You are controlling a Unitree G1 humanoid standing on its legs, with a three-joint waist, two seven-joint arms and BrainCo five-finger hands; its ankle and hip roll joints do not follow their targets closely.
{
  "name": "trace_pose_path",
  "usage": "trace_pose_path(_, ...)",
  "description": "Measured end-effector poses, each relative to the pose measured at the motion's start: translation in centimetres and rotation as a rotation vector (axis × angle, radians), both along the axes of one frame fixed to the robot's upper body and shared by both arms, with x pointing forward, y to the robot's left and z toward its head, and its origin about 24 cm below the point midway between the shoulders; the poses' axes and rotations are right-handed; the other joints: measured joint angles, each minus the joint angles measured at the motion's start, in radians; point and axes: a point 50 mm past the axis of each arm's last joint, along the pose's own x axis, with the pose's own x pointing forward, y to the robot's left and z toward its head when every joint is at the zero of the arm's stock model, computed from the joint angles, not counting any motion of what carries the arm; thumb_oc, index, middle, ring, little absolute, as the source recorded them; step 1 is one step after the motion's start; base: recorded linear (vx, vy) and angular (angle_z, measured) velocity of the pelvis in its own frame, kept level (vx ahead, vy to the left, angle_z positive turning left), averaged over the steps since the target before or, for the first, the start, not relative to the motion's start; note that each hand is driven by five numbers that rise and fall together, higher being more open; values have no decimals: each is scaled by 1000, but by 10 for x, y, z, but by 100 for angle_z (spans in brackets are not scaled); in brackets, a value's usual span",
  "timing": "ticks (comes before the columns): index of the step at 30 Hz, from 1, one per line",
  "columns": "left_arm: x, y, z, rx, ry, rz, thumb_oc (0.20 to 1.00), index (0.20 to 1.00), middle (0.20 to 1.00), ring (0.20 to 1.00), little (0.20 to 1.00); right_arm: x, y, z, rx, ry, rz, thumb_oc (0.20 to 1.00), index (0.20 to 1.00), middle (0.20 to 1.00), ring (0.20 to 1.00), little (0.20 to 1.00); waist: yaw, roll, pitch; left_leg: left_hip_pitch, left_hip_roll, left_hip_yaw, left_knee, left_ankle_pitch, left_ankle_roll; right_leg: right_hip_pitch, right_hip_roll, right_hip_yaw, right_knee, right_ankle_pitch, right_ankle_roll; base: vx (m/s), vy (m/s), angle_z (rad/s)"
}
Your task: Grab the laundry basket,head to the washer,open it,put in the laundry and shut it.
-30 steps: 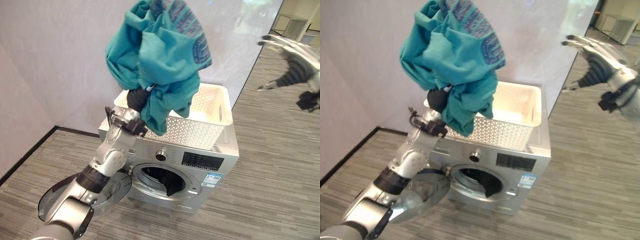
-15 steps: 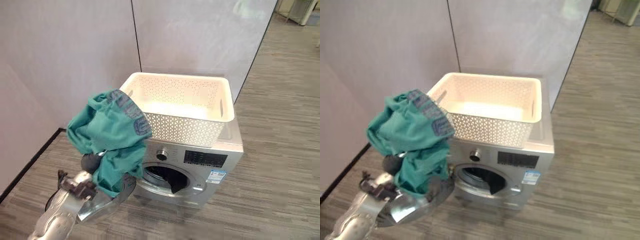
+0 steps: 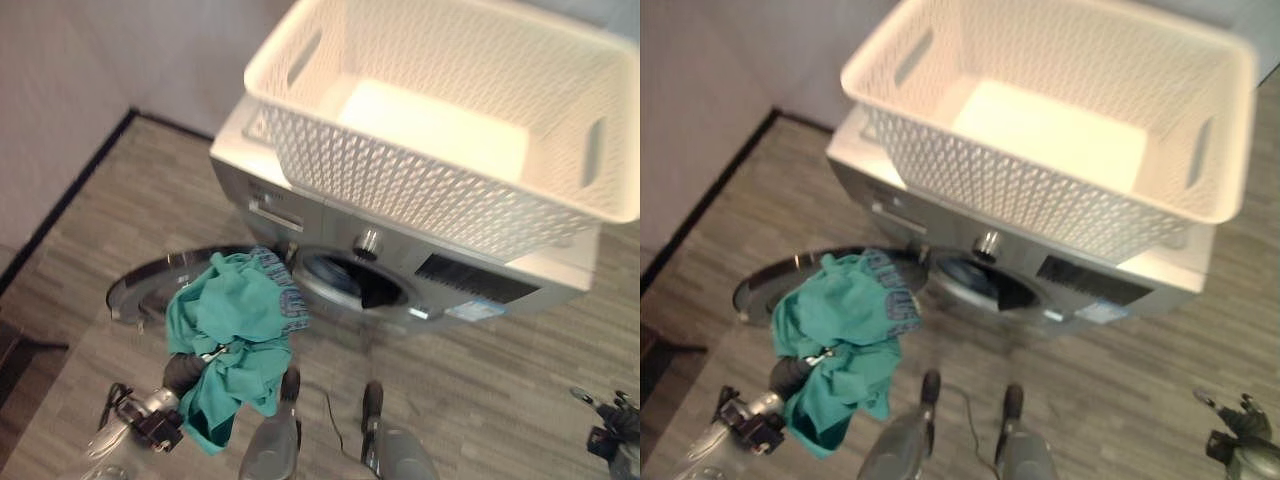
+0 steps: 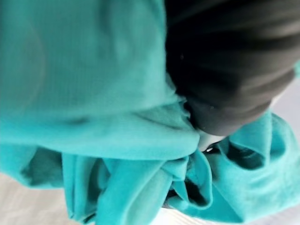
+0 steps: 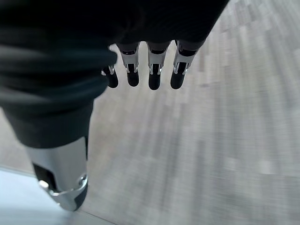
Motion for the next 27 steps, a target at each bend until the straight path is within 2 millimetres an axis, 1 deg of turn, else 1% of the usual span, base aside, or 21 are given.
trace_pose_path(1,-1,1,-3,7,16,1,200,200,200,200,200,4,3,-1,3,-2,13,1000,1000,1000,1000,1000,2,-5,7,-4,-5,1,6,-3,3,-20,-7,2,38,-19,4,-65,12,2)
trace_pose_path(2,-1,2,-5,13,24,3,200,200,200,200,200,8,4,1,-10,0,45,1000,1000,1000,1000,1000,4,-13,12,-26,-11,4,47,-26,4,-56,-18,7,105,-56,5,-38,8,-5)
trace_pose_path(3,-2,3,-5,20,29,1,200,200,200,200,200,16,6,4,-27,-14,86,1000,1000,1000,1000,1000,13,-31,23,-79,-20,16,133,-72,11,-126,-34,27,211,-107,3,-53,10,-9)
trace_pose_path(4,-2,3,-6,26,31,-5,200,200,200,200,200,21,7,8,-35,-37,101,1000,1000,1000,1000,1000,15,-33,28,-113,-25,17,183,-97,13,-160,-40,32,265,-127,-2,-50,8,-6)
trace_pose_path(5,0,1,-6,42,25,-15,200,200,200,200,200,23,8,9,-39,-41,112,1000,1000,1000,1000,1000,14,-36,37,-125,-28,14,207,-105,13,-174,-44,34,294,-140,1,-67,8,4)
trace_pose_path(6,0,-1,-7,48,22,-23,200,200,200,200,200,25,8,11,-44,-49,120,1000,1000,1000,1000,1000,9,-37,37,-160,-28,17,269,-125,19,-202,-42,43,345,-154,-2,-44,10,-2)
trace_pose_path(7,3,-4,-8,72,16,-48,200,200,200,200,200,27,6,17,-72,-75,142,1000,1000,1000,1000,1000,12,-37,42,-243,-28,20,404,-197,14,-279,-45,55,461,-213,-13,-47,3,-7)
trace_pose_path(8,5,-7,-10,87,13,-60,200,200,200,200,200,29,5,20,-82,-84,148,1000,1000,1000,1000,1000,10,-34,43,-281,-28,18,454,-217,19,-314,-45,57,507,-233,-18,-49,4,-6)
trace_pose_path(10,10,-11,-16,108,26,-70,200,200,200,200,200,30,6,19,-82,-83,150,1000,1000,1000,1000,1000,-8,-40,63,-344,-28,10,544,-250,11,-371,-44,57,587,-259,-15,-64,-12,1)
trace_pose_path(12,21,-18,-21,135,15,-70,200,200,200,200,200,33,8,20,-94,-76,178,1000,1000,1000,1000,1000,-15,-45,70,-437,-16,8,651,-291,7,-461,-32,65,679,-288,-22,-52,-10,-15)
trace_pose_path(13,27,-19,-25,133,18,-49,200,200,200,200,200,38,12,20,-92,-85,196,1000,1000,1000,1000,1000,-16,-51,88,-454,-10,10,682,-302,4,-481,-29,72,707,-294,-26,-56,-7,-24)
trace_pose_path(14,34,-19,-28,154,17,-25,200,200,200,200,200,43,17,19,-87,-91,224,1000,1000,1000,1000,1000,-29,-61,103,-479,-5,11,706,-309,3,-508,-23,76,731,-298,-27,21,5,-20)
trace_pose_path(16,51,-25,-30,170,5,-8,200,200,200,200,200,44,21,16,-86,-78,247,1000,1000,1000,1000,1000,-40,-64,106,-534,7,10,741,-318,4,-562,-10,79,753,-305,-35,35,7,-19)
trace_pose_path(17,66,-31,-32,177,-4,20,200,200,200,200,200,45,24,15,-89,-73,261,1000,1000,1000,1000,1000,-56,-66,107,-569,13,10,766,-324,2,-599,-1,85,773,-307,-33,-32,-2,-22)
trace_pose_path(18,74,-35,-35,162,7,52,200,200,200,200,200,48,26,16,-92,-87,266,1000,1000,1000,1000,1000,-67,-67,108,-594,18,12,786,-329,3,-623,4,89,786,-307,-33,-34,-12,-26)
trace_pose_path(19,84,-34,-32,152,-2,96,200,200,200,200,200,53,30,17,-87,-102,272,1000,1000,1000,1000,1000,-71,-75,119,-605,24,15,796,-332,2,-640,8,95,797,-305,-34,-28,-18,-25)
trace_pose_path(20,91,-37,-30,136,-9,123,200,200,200,200,200,54,34,14,-77,-107,273,1000,1000,1000,1000,1000,-86,-89,126,-619,29,23,800,-332,3,-659,12,102,804,-303,-35,-23,-14,-22)
trace_pose_path(22,117,-46,-26,131,-13,176,200,200,200,200,200,52,38,7,-62,-74,278,1000,1000,1000,1000,1000,-94,-91,127,-644,42,27,812,-335,4,-687,25,107,807,-298,-37,-15,7,-19)
trace_pose_path(23,131,-47,-21,140,-18,211,200,200,200,200,200,53,40,6,-61,-71,287,1000,1000,1000,1000,1000,-109,-92,127,-661,46,29,818,-336,6,-706,29,109,811,-293,-33,-4,7,-17)
trace_pose_path(25,159,-54,1,138,-61,267,200,200,200,200,200,58,41,6,-34,-99,255,1000,1000,1000,1000,1000,-138,-96,129,-697,52,34,825,-336,6,-746,34,114,816,-283,-33,1,-13,-15)
trace_pose_path(27,181,-57,22,114,-95,332,200,200,200,200,200,68,47,6,9,-149,205,1000,1000,1000,1000,1000,-153,-109,135,-705,62,44,825,-336,6,-764,48,130,815,-275,-34,2,-21,-20)
